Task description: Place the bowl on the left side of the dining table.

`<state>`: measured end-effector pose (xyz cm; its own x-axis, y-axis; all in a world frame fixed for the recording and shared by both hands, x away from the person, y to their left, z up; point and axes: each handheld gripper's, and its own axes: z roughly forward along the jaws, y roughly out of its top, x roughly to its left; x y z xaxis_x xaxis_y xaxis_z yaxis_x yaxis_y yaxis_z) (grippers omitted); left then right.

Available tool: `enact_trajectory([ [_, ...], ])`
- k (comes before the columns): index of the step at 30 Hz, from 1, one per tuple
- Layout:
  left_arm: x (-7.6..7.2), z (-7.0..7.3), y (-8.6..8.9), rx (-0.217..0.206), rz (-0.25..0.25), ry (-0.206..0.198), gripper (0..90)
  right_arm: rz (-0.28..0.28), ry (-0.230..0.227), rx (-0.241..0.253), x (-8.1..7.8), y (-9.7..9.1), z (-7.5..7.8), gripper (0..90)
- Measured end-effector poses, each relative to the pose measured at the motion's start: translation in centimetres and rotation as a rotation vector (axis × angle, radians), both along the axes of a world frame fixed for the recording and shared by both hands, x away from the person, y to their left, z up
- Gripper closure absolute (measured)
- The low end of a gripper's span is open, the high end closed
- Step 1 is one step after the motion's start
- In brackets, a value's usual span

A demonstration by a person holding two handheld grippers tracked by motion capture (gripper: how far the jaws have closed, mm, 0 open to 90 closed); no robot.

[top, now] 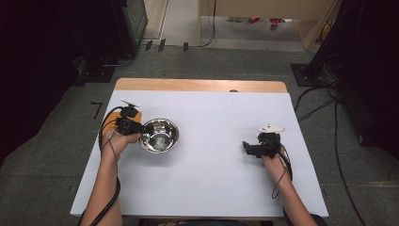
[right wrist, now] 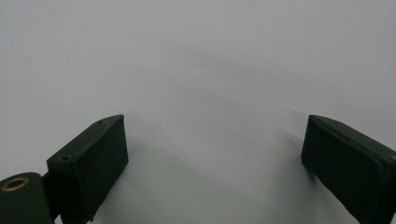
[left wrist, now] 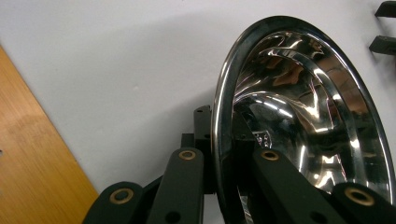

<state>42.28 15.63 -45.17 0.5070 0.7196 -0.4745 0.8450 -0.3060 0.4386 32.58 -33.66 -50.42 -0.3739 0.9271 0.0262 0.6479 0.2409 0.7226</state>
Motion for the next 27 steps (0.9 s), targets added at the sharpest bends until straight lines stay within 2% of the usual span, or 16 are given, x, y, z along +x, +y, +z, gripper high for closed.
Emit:
enact_trajectory([
  [13,0.2,0.0,1.2,0.01,0.041,-0.003,87.3,-0.001,-0.001,0.002,0.0,0.0,0.0,6.7],
  [20,0.4,0.2,1.9,0.053,0.045,-0.002,87.4,-0.001,0.0,0.002,0.0,0.0,0.0,6.7],
  [24,0.4,0.4,2.5,0.034,0.061,-0.009,87.4,-0.001,0.0,0.001,0.0,0.0,0.0,6.7],
  [27,0.5,0.5,2.8,0.037,0.068,-0.01,87.6,-0.001,0.0,0.001,0.0,0.0,0.0,6.7],
])
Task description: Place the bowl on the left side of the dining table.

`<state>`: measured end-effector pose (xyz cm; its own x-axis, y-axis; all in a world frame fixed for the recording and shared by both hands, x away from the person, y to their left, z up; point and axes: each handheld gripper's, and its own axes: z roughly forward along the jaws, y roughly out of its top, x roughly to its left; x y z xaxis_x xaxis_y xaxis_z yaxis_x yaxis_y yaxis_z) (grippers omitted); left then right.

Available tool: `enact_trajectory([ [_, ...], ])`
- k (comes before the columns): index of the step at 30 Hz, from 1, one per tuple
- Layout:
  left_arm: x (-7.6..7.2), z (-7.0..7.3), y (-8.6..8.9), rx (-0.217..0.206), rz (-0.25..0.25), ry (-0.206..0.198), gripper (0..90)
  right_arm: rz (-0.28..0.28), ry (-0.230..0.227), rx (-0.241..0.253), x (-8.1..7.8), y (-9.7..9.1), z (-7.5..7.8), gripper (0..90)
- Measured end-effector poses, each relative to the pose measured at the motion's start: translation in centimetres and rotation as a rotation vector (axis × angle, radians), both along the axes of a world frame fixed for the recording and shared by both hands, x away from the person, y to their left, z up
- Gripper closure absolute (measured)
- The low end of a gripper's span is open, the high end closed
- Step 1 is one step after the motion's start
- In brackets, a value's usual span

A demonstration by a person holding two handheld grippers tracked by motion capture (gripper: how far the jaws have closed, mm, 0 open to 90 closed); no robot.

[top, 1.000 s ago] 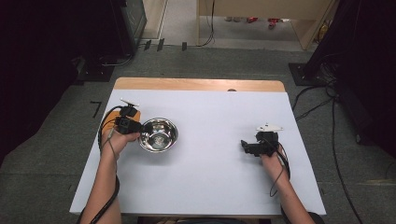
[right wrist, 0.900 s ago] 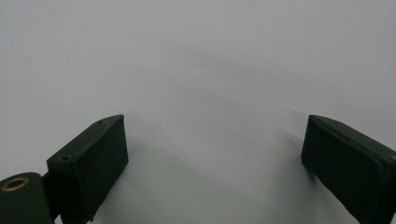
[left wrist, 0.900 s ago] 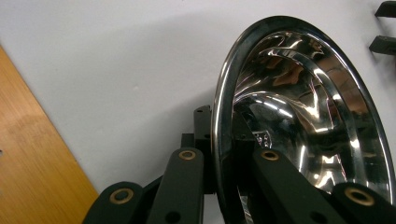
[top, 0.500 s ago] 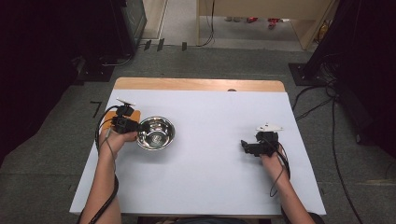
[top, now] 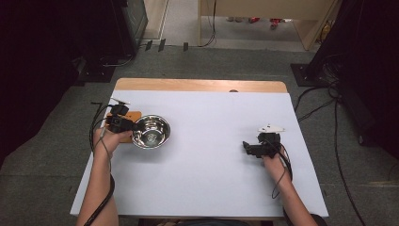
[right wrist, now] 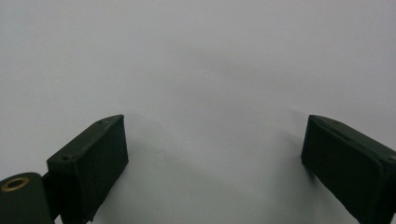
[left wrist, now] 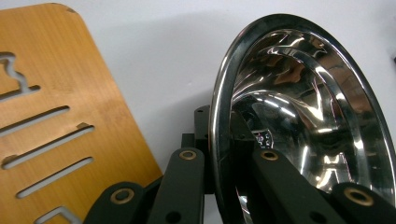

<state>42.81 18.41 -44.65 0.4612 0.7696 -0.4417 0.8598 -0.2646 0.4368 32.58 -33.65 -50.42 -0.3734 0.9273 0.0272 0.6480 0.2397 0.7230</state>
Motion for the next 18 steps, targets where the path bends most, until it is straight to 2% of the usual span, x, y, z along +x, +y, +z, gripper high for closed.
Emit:
enact_trajectory([
  [5,0.4,-0.2,0.2,0.011,-0.003,0.005,87.5,0.0,-0.001,0.0,0.0,0.0,0.0,6.7],
  [13,1.0,-0.5,1.0,0.004,0.021,0.008,87.5,0.0,-0.002,0.001,0.0,0.0,0.0,6.7],
  [18,1.1,-0.2,1.3,0.002,0.02,-0.008,87.5,0.0,-0.002,0.0,0.0,0.0,0.0,6.7],
])
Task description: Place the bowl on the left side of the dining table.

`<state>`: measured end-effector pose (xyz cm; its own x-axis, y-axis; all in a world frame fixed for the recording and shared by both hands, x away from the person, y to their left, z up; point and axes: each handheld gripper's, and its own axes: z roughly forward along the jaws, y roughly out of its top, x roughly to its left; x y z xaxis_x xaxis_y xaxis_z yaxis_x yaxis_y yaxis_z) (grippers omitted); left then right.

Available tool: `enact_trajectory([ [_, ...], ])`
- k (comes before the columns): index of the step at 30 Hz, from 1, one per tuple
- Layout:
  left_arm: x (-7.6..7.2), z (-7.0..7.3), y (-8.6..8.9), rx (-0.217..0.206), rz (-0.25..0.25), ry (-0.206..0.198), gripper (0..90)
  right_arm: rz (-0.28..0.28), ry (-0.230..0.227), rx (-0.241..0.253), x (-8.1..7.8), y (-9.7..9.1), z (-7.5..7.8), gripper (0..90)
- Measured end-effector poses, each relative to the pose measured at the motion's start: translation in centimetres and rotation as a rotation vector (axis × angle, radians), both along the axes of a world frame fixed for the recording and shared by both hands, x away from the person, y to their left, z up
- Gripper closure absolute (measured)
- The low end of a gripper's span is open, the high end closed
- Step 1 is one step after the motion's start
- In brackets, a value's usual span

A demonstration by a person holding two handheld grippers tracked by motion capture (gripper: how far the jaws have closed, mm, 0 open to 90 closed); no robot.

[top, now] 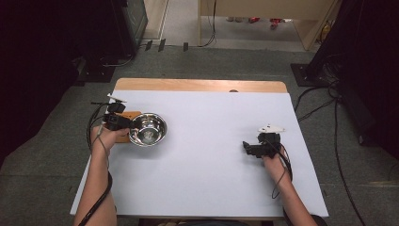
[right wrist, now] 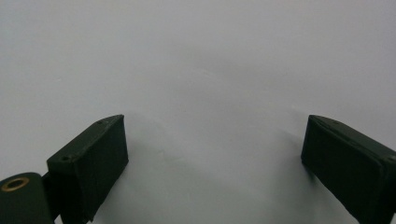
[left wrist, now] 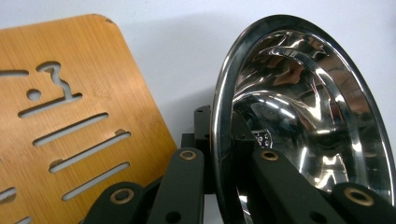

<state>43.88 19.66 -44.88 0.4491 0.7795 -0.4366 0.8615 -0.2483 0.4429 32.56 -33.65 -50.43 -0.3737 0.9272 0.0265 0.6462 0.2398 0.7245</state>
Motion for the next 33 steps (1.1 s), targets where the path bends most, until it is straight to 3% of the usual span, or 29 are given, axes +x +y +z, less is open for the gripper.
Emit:
enact_trajectory([
  [24,0.3,0.3,3.0,-0.01,0.07,-0.007,87.5,-0.001,0.001,0.0,0.0,0.0,0.0,6.7],
  [33,0.3,0.2,4.6,-0.02,0.122,-0.01,87.5,-0.001,0.001,0.001,0.0,0.0,0.0,6.8],
])
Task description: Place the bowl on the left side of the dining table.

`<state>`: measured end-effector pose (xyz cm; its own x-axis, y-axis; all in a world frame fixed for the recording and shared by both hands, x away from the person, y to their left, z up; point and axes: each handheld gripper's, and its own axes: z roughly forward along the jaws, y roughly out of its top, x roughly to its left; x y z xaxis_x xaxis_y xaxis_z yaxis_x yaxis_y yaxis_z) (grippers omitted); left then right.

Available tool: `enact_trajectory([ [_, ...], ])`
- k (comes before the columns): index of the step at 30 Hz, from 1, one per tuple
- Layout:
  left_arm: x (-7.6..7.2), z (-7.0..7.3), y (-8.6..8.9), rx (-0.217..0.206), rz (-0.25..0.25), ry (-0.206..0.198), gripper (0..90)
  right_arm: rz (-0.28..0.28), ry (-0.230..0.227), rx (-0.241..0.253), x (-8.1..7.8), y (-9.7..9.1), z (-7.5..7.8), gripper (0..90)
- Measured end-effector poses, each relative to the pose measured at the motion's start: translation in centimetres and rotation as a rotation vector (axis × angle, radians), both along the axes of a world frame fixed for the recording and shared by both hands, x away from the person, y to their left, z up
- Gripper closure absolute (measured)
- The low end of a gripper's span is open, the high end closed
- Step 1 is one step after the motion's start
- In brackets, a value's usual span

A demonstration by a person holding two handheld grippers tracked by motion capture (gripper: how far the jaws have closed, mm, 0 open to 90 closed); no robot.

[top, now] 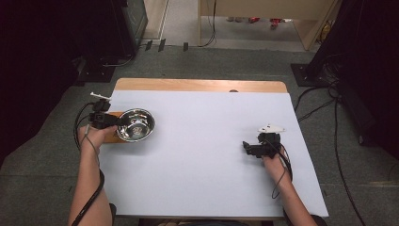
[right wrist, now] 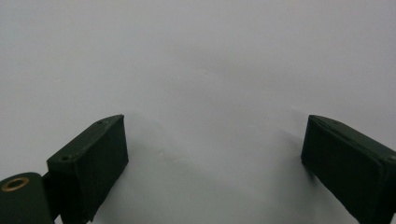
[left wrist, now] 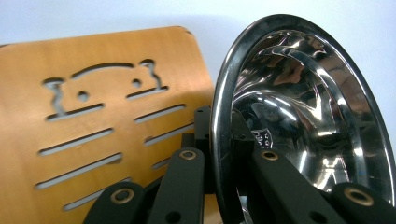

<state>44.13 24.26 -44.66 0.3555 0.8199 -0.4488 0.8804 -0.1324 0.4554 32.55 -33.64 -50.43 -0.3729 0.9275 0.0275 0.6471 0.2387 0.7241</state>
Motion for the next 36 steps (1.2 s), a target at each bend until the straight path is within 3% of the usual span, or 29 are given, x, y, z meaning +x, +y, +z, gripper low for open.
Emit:
enact_trajectory([
  [12,-0.6,-0.1,2.5,-0.011,0.079,-0.021,87.4,0.0,-0.001,0.0,0.0,0.0,0.0,6.7],
  [36,-0.7,-1.5,5.0,0.023,0.195,-0.039,87.0,-0.001,-0.001,-0.001,0.0,0.0,0.0,6.8],
])
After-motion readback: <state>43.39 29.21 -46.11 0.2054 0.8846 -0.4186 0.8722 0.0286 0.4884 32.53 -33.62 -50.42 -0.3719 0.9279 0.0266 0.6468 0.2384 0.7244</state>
